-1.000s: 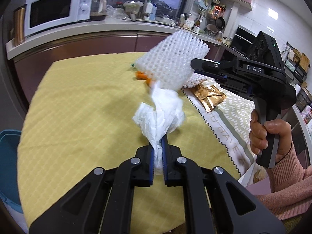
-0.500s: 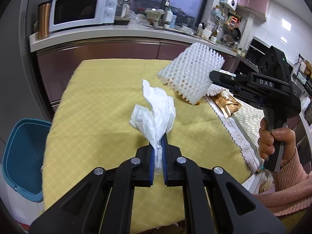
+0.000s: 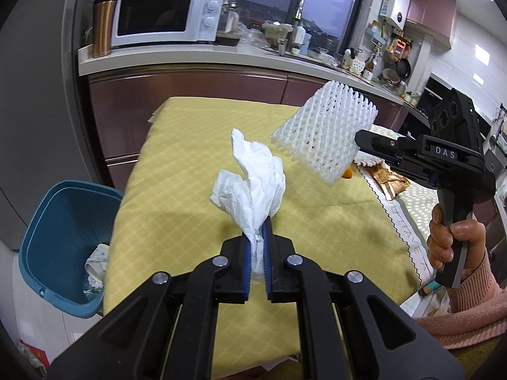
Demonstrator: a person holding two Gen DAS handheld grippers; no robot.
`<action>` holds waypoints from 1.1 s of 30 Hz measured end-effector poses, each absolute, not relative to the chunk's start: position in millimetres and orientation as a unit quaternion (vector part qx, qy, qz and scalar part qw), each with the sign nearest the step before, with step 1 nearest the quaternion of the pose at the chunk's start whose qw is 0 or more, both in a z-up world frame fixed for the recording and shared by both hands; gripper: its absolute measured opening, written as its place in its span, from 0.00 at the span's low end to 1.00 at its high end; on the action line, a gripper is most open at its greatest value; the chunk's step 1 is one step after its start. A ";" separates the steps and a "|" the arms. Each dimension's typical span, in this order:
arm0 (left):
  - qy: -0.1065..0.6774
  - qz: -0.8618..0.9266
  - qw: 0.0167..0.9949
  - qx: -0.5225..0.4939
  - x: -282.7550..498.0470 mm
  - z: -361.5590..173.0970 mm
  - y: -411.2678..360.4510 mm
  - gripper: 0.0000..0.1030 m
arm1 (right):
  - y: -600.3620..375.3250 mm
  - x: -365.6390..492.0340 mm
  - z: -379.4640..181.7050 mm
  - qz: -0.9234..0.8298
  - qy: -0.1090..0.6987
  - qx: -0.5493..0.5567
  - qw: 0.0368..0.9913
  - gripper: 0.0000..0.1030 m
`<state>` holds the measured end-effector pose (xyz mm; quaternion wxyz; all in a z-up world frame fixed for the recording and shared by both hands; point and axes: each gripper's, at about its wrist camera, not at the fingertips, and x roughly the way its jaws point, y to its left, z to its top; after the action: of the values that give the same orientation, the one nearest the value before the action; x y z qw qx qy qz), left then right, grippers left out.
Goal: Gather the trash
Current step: 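Carry the tissue and foam sleeve with both tools over the blue bin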
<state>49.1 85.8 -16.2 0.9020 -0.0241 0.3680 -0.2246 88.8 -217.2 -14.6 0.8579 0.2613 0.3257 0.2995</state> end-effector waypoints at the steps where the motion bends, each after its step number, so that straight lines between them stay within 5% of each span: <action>1: 0.367 -0.221 0.903 -0.025 48.3 -16.3 88.1 0.07 | -214.5 89.8 -14.7 0.301 0.326 0.260 0.857 0.11; 33: 0.360 -0.129 0.922 -0.058 41.0 -12.5 172.1 0.07 | -123.1 111.3 -13.5 0.386 0.364 0.212 0.820 0.11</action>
<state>41.0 172.1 -12.5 0.9223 -0.0579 0.3598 -0.1288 111.3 -123.1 -13.5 0.8204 0.2119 0.3643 0.3865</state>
